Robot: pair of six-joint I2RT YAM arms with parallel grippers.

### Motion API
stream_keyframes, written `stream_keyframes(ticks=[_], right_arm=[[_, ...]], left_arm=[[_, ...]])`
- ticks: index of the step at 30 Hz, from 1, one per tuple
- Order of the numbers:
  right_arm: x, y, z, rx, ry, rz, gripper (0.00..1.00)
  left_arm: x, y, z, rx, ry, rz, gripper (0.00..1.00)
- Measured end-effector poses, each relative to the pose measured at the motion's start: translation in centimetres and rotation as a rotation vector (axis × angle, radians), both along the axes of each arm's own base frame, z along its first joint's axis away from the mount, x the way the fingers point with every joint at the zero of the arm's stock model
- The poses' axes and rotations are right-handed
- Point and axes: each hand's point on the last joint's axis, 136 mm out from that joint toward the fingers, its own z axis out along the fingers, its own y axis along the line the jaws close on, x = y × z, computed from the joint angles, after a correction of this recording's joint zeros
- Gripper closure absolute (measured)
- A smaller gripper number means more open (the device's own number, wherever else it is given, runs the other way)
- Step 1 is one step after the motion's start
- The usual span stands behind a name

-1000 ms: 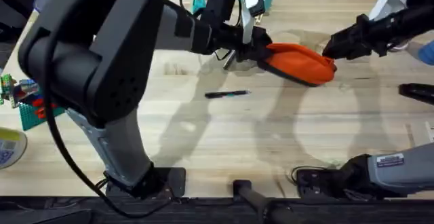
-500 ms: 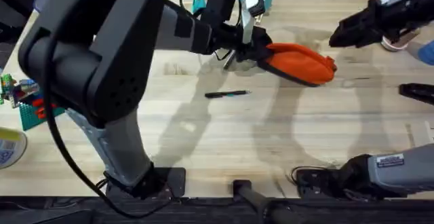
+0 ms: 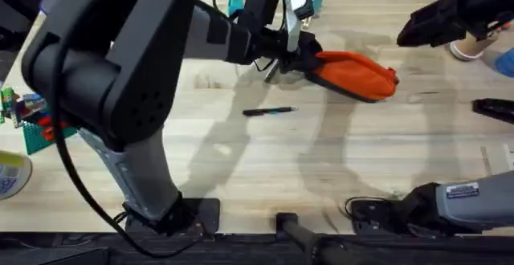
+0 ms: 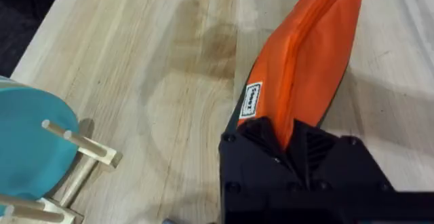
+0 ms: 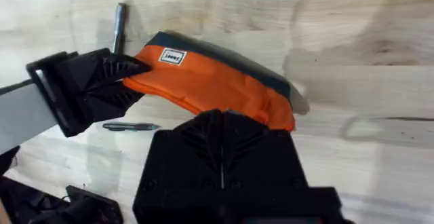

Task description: Unzip the bag, pick up the pens from the table one at a time and place them inside, then zip the bag closed.

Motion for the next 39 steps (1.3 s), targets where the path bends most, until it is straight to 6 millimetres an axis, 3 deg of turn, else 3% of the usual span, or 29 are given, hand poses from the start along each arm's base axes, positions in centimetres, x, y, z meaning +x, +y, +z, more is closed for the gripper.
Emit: stream_keyframes(ticks=[3,6,7,9,14,15,22,31,39], right_arm=[[-0.1,0.0,0.6,-0.001,0.002,0.000,0.967],[0.0,0.0,1.1,-0.003,-0.002,-0.001,0.883],[0.0,0.0,1.2,-0.002,-0.001,-0.003,0.797],[-0.1,0.0,1.2,-0.001,0.003,-0.003,0.524],[-0.4,0.1,1.2,0.002,0.016,-0.001,0.047],[-0.5,0.1,1.2,0.002,0.016,0.000,0.015],[-0.5,-0.4,1.2,0.012,0.029,-0.041,0.005],[-1.1,-4.1,1.1,0.062,0.088,-0.278,0.005],[-1.4,-4.5,1.1,0.084,0.118,-0.341,0.004]], left_arm=[[0.0,0.0,0.0,0.000,0.000,0.000,0.957],[0.0,0.0,0.0,0.000,0.000,0.000,0.957],[0.0,0.0,0.0,0.000,0.000,0.000,0.957],[0.0,0.0,0.0,0.000,0.000,0.000,0.957],[0.0,0.0,0.0,0.000,0.000,0.000,0.958],[0.0,0.0,0.0,0.000,0.000,0.000,0.958],[0.0,0.0,0.0,0.000,0.000,0.000,0.958],[0.0,0.0,0.0,0.000,0.000,0.000,0.958],[0.0,0.0,0.0,0.000,0.000,0.000,0.958]])
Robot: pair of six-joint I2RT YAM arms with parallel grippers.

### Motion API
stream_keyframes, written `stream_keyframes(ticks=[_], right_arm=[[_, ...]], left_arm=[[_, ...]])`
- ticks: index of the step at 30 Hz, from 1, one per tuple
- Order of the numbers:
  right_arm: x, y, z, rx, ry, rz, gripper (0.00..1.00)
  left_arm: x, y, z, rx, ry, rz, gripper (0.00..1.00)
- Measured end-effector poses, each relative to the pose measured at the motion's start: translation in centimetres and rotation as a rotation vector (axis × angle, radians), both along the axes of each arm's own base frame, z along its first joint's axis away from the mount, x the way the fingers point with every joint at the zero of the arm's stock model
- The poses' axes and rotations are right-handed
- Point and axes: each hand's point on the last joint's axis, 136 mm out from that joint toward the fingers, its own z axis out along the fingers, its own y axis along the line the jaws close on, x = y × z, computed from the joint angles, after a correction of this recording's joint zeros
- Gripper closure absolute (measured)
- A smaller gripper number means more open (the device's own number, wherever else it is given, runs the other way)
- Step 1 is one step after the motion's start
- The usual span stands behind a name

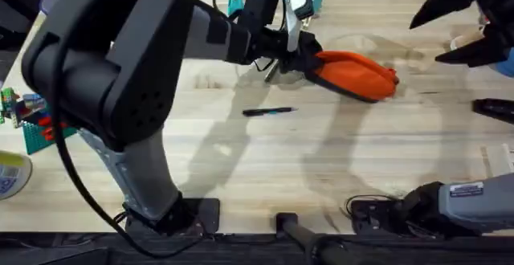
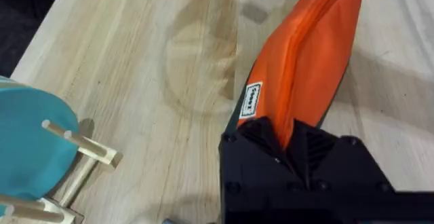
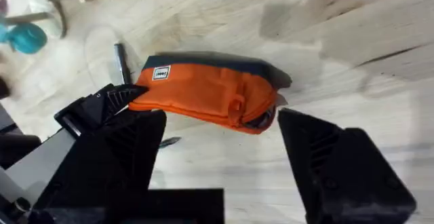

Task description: Unzip the bag, pick up the pens from the table one at a time and place them inside, then zip the bag closed.

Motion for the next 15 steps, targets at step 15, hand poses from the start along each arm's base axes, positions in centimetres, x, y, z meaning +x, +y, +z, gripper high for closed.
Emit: stream_keyframes(ticks=[15], right_arm=[[-0.13,0.06,-0.77,0.019,0.037,-0.010,0.005]], left_arm=[[0.00,0.00,0.00,0.000,0.000,0.000,0.958]])
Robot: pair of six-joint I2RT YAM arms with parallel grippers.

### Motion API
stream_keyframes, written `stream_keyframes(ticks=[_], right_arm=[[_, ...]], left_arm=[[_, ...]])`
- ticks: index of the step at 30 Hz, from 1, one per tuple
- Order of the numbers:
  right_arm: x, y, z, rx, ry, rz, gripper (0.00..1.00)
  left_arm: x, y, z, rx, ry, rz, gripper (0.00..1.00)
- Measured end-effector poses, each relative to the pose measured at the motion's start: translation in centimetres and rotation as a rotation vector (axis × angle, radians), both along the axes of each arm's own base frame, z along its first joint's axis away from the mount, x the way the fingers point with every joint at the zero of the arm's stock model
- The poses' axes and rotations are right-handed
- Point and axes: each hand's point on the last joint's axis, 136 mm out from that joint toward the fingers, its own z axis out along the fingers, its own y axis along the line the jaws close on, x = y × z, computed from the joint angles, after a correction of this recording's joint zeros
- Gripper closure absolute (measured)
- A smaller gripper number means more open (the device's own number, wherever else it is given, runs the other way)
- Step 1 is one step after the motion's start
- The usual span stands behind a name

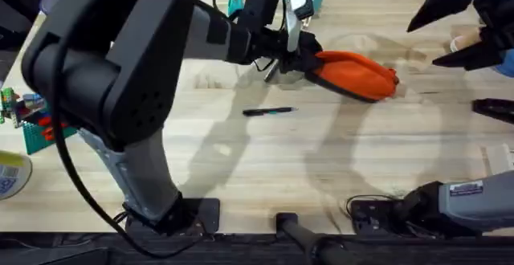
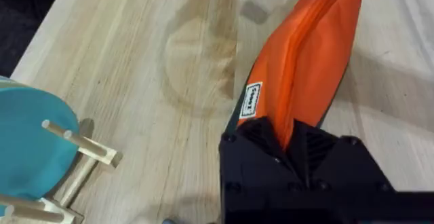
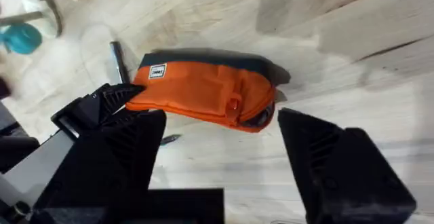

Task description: Unzip the bag, pick up the pens from the table one at a time and place them inside, then zip the bag closed.

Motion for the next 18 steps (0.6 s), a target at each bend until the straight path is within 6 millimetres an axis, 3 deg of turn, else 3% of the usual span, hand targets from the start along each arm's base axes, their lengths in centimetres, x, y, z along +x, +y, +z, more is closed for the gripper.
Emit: stream_keyframes(ticks=[9,18], right_arm=[[0.1,0.2,0.0,0.000,0.001,0.004,0.005],[0.8,1.7,-0.3,-0.001,-0.005,0.051,0.004]], left_arm=[[0.0,0.0,0.0,0.000,0.000,0.000,0.958],[0.0,0.0,0.0,0.000,0.000,0.000,0.958]])
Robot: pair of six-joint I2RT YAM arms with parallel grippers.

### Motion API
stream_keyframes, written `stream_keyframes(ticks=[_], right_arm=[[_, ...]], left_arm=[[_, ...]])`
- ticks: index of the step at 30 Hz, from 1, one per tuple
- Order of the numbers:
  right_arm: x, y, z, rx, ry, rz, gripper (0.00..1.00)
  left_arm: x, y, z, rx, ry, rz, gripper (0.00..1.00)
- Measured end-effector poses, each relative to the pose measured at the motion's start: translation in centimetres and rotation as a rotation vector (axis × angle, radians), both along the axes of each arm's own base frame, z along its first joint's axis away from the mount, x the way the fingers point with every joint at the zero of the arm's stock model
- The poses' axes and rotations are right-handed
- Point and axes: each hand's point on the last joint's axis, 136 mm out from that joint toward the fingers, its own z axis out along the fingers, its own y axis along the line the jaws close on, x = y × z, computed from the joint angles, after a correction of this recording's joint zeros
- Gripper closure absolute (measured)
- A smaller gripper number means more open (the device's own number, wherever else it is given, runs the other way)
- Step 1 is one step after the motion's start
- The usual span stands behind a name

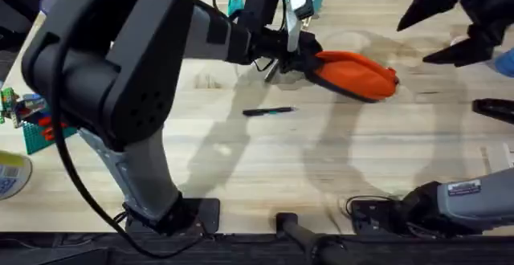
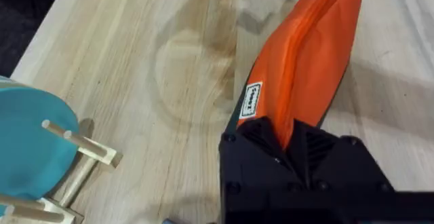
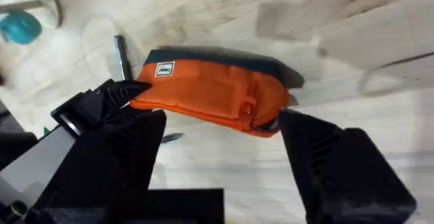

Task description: Unzip the bag, pick up the pens from the table one at a time and place them inside, then zip the bag closed.

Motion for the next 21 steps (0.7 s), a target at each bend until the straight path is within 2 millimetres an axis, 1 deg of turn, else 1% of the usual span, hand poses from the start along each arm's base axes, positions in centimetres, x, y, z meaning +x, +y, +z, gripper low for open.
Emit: stream_keyframes(ticks=[7,10,16,21], right_arm=[[0.6,0.6,-2.8,0.030,0.080,0.018,0.004],[0.6,0.8,-3.8,0.041,0.108,0.022,0.005],[0.8,1.4,-4.9,0.040,0.141,0.035,0.005],[0.8,1.9,-5.1,0.021,0.155,0.044,0.005]], left_arm=[[0.0,0.0,0.0,0.000,0.000,0.000,0.958],[0.0,0.0,0.0,0.000,0.000,0.000,0.958],[0.0,0.0,0.0,0.000,0.000,0.000,0.958],[0.0,0.0,0.0,0.000,0.000,0.000,0.958]])
